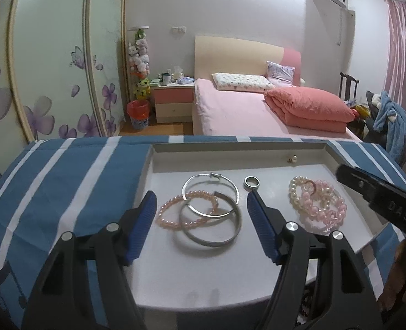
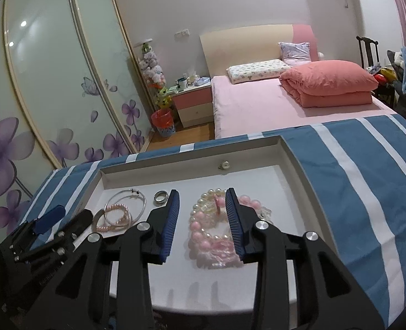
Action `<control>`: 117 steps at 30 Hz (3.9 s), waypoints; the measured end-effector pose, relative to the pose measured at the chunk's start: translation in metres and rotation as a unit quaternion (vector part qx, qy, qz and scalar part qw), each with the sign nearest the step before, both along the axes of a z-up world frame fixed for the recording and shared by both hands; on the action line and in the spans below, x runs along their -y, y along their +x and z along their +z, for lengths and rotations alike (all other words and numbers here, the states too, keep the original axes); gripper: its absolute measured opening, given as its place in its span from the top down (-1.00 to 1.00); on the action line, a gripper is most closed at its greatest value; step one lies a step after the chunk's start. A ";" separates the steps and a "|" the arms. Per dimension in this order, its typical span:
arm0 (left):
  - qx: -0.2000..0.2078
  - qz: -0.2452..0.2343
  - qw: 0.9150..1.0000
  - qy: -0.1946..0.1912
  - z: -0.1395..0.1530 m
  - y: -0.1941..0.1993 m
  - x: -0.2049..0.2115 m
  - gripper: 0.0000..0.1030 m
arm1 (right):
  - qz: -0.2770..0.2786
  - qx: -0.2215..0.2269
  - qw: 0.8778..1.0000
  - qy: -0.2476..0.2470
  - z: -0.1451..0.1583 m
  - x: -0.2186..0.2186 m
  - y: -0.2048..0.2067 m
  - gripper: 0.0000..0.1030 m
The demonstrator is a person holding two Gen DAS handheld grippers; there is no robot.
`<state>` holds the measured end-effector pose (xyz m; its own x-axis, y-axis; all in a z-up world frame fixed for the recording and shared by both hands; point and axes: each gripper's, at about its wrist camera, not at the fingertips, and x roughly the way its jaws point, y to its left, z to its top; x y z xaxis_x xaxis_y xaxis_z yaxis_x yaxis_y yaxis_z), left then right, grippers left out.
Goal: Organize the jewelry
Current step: 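Carry the pearl and silver cuff bangle into the tray and open both tools, then grasp the black bead bracelet with the left tool while the right tool reaches the dark bead strands, then grasp and lift the dark bead strand with the right tool while the left tool lifts the black bracelet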
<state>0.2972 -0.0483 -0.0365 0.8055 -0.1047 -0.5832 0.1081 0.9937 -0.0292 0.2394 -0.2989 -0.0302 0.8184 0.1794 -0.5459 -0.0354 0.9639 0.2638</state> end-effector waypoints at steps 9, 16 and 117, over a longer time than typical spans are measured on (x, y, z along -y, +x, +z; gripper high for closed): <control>0.010 0.002 1.000 -0.001 0.014 -0.036 -0.011 -0.30 | 0.004 0.015 1.000 -0.005 0.012 0.000 -0.025 0.30; -0.009 -0.050 0.999 -0.002 0.007 -0.078 -0.004 -0.24 | 0.008 0.014 1.000 -0.011 0.011 0.003 -0.052 0.30; -0.120 -0.002 0.993 0.006 -0.040 -0.101 -0.062 0.97 | 0.016 -0.084 0.992 -0.096 -0.036 -0.005 -0.093 0.83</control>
<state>0.1965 0.0133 -0.0762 0.6423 -0.1002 -0.7599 0.1040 0.9936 -0.0430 0.1461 -0.2937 -0.0661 0.7080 0.0825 -0.7014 -0.0374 0.9961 0.0793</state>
